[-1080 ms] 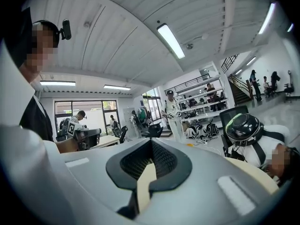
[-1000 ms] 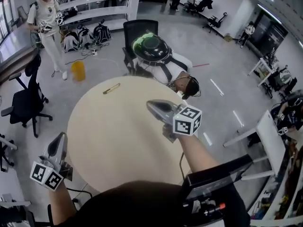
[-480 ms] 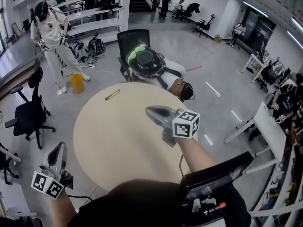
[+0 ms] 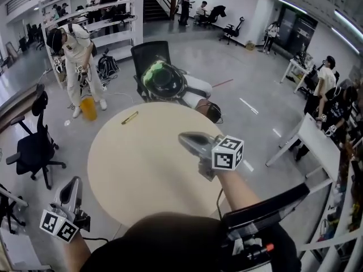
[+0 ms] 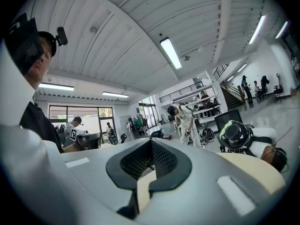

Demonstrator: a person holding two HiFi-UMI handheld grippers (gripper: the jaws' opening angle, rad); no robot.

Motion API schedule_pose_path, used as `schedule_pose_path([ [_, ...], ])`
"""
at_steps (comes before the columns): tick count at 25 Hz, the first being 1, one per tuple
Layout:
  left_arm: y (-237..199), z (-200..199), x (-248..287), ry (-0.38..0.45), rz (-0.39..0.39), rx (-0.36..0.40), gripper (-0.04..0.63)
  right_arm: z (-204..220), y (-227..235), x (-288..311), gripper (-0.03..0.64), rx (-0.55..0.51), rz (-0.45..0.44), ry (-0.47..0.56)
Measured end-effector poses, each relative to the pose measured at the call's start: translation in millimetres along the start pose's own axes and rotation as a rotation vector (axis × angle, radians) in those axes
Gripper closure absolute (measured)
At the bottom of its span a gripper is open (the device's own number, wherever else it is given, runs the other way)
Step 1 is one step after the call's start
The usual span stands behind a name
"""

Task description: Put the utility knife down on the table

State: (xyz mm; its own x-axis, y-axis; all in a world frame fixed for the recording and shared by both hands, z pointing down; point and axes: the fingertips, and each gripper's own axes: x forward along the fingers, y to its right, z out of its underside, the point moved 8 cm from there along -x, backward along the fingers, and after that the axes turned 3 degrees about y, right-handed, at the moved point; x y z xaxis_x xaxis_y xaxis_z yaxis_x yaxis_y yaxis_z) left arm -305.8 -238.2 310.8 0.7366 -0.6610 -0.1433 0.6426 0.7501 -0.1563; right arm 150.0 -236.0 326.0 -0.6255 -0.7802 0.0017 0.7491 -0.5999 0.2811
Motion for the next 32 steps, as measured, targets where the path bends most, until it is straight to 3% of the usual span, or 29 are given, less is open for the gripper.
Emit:
schedule_pose_path([
  [6, 56, 5, 26, 0.025, -0.007, 0.029, 0.598, -12, 32, -60, 0.602, -0.004, -0.015, 0.029],
  [14, 145, 41, 72, 0.027, -0.048, -0.085, 0.598, -14, 70, -121, 0.603, -0.006, -0.115, -0.025],
  [20, 196, 67, 89, -0.005, -0.055, -0.107, 0.598, -2, 80, -140, 0.604, -0.045, -0.175, -0.083],
  [23, 199, 66, 89, -0.014, -0.026, -0.092, 0.598, 1, 73, -136, 0.604, -0.054, -0.173, -0.069],
  [32, 151, 58, 69, -0.015, 0.032, -0.113, 0.598, 13, 38, -97, 0.604, -0.047, -0.123, -0.061],
])
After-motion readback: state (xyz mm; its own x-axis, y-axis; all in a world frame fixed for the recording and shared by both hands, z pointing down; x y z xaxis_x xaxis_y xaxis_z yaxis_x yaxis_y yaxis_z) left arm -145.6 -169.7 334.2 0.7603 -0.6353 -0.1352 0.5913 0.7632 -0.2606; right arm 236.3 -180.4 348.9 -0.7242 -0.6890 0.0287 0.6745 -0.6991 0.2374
